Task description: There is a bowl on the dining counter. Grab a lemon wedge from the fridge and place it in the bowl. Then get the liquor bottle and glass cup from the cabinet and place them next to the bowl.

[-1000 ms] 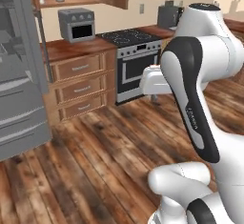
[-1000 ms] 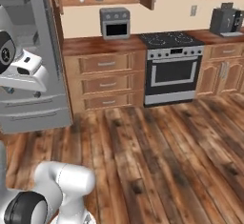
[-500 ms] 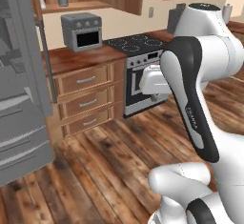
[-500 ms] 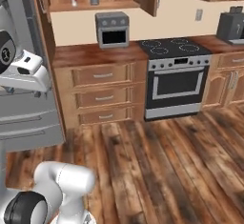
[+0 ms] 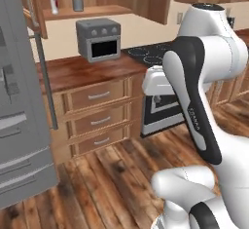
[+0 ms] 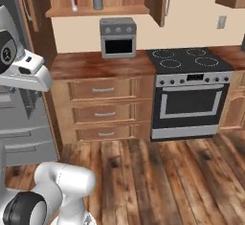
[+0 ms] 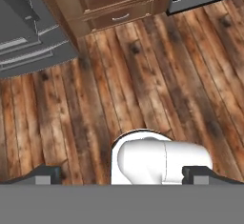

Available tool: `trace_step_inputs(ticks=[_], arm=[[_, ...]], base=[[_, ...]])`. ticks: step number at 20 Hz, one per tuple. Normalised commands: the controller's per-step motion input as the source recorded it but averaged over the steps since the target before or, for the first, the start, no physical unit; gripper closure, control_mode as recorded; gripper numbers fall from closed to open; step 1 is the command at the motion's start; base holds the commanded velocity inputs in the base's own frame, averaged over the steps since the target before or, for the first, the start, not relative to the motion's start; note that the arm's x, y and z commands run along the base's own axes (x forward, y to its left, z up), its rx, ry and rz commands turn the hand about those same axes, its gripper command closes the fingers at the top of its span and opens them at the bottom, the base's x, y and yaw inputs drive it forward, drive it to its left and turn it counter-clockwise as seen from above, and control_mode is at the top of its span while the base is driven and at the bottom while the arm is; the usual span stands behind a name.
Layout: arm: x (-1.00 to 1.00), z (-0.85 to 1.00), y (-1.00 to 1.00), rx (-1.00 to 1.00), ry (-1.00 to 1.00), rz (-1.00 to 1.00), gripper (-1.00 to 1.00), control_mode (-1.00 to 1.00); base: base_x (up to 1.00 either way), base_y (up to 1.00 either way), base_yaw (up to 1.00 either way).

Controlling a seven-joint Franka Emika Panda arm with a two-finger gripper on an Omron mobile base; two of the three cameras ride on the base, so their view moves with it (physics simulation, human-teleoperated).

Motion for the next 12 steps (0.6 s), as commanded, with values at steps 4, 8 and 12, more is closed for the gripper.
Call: trace_step_inputs(ticks=[4,8,12], arm=[[0.00,0.00,0.00,0.00,0.00,0.00,-1.00,1.00],[0.00,0.00,0.00,0.00,0.00,0.00,-1.00,1.00],[0.00,0.00,0.00,0.00,0.00,0.00,-1.00,1.00]], base=[[1.00,-0.47,0.38],[1.00,-0.46,0.37],[1.00,-0.38,0.31]])
